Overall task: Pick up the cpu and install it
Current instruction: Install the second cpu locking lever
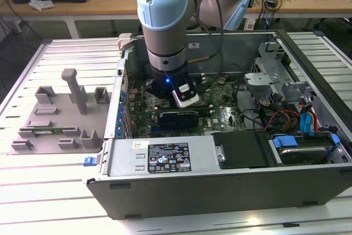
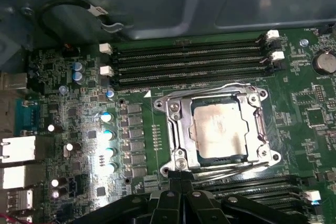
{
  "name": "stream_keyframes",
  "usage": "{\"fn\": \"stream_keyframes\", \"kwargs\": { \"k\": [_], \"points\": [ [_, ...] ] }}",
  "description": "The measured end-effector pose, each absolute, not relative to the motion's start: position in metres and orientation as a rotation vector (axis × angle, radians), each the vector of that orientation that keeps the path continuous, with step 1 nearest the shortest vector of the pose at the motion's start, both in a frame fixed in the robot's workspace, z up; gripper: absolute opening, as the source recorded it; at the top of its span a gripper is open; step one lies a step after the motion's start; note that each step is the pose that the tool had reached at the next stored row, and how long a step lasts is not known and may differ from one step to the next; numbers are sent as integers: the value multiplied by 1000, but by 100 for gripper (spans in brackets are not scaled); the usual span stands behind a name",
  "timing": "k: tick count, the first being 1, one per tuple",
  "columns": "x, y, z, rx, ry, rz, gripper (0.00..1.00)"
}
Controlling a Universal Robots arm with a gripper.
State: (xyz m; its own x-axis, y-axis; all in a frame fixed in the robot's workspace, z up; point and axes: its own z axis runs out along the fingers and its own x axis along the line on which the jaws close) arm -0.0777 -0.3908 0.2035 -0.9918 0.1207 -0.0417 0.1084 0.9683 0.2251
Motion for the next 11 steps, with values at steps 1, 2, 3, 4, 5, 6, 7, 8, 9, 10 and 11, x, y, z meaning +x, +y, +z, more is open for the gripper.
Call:
{"fn": "stream_keyframes", "kwargs": {
  "k": [1,2,3,4,5,6,7,8,9,10,11],
  "points": [
    [-79,-391,202,181,3061,355,11],
    [-79,-391,202,182,3060,359,11],
    [-80,-391,201,184,3060,364,11],
    [-80,-391,201,185,3060,368,11],
    [-80,-391,200,187,3059,373,11],
    [-81,-391,199,189,3057,386,11],
    [-82,-391,199,190,3056,393,11],
    [-82,-391,199,191,3056,399,11],
    [-83,-391,199,192,3055,403,11],
    [-83,-391,199,192,3055,405,11],
    [-84,-391,198,194,3055,407,11]
  ]
}}
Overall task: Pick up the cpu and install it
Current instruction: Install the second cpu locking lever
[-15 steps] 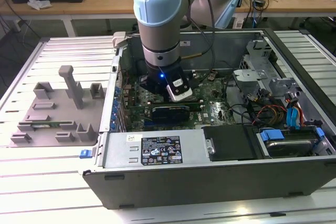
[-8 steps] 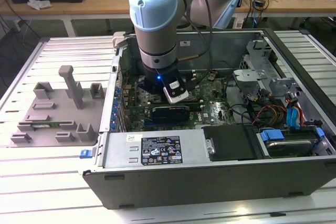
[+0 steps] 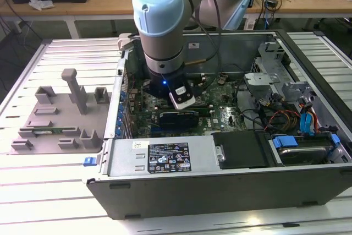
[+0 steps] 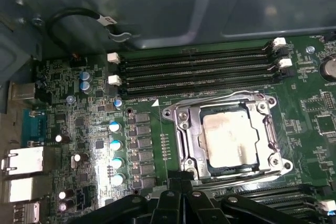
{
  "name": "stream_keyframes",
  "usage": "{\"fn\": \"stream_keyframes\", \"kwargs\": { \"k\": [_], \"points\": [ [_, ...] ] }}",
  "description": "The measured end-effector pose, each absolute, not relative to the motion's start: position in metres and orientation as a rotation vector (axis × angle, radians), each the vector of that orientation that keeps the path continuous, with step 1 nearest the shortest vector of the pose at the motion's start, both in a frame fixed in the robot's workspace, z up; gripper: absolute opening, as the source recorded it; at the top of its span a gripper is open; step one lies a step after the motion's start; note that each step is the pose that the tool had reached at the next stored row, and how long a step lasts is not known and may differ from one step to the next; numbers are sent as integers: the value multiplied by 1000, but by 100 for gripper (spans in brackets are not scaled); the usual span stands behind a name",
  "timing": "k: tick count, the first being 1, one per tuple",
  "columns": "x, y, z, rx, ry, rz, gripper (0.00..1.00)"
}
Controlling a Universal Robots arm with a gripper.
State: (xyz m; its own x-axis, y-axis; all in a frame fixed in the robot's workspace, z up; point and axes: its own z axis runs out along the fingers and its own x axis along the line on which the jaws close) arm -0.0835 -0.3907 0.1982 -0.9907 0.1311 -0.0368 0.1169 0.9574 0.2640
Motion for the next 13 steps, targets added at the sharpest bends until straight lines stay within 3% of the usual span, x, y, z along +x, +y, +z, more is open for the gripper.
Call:
{"fn": "stream_keyframes", "kwargs": {
  "k": [13],
  "points": [
    [-87,-391,196,197,3054,408,11]
  ]
}}
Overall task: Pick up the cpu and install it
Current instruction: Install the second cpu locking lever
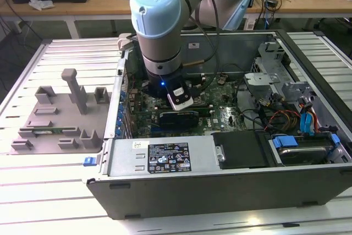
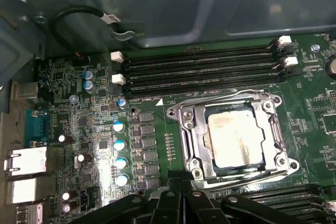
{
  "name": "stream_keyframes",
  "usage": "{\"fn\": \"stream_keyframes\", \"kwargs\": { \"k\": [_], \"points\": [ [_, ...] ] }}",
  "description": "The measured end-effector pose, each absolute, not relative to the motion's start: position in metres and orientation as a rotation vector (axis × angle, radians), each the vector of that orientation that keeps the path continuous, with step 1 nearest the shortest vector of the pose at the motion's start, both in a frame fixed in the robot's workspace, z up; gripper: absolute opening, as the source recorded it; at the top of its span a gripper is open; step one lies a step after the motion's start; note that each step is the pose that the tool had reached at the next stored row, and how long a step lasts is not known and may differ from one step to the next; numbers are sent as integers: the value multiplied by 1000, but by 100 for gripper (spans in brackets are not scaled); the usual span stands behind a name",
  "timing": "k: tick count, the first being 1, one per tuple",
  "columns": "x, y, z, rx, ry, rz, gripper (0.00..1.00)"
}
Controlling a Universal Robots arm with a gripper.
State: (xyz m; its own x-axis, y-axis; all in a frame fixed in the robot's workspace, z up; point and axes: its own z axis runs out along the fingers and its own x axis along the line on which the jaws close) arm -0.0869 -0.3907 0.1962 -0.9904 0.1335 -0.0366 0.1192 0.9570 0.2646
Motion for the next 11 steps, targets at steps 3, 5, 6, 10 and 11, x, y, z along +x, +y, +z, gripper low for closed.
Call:
{"fn": "stream_keyframes", "kwargs": {
  "k": [3,5,6,10,11],
  "points": [
    [-87,-391,204,197,3054,408,11],
    [-87,-391,210,198,3054,405,11],
    [-87,-391,214,199,3055,397,11],
    [-87,-391,221,208,3058,339,11],
    [-86,-390,222,214,3058,317,11]
  ]
}}
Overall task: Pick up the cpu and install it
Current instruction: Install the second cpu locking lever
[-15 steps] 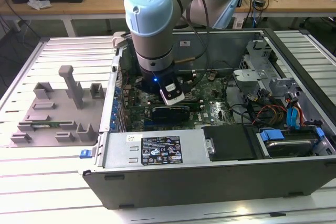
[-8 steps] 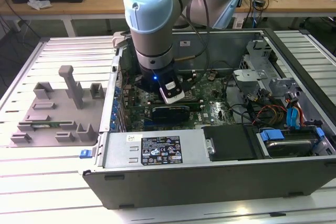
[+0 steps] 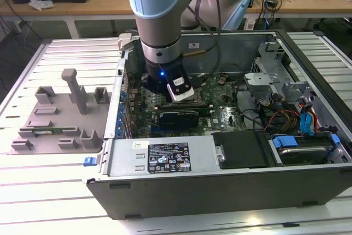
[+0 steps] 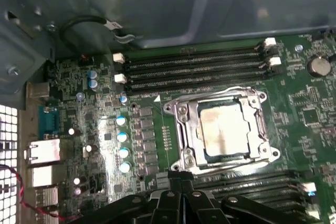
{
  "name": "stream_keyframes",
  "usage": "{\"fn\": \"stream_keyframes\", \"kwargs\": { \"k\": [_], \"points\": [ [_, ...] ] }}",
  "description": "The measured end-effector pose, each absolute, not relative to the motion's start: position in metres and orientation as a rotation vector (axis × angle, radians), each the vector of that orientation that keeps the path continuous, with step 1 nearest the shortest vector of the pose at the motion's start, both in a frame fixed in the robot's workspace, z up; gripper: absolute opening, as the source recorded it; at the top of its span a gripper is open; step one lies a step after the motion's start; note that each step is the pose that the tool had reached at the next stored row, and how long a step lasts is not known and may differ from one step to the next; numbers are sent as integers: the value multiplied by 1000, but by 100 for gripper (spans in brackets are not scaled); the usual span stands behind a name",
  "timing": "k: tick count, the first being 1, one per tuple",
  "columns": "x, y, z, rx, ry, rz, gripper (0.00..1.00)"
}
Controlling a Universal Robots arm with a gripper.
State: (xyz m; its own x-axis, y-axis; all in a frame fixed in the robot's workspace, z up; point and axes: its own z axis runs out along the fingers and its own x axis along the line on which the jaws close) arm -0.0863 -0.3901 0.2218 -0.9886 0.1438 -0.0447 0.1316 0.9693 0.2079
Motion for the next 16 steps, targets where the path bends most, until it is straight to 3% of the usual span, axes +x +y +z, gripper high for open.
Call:
{"fn": "stream_keyframes", "kwargs": {
  "k": [16],
  "points": [
    [-41,-362,222,241,3057,266,11]
  ]
}}
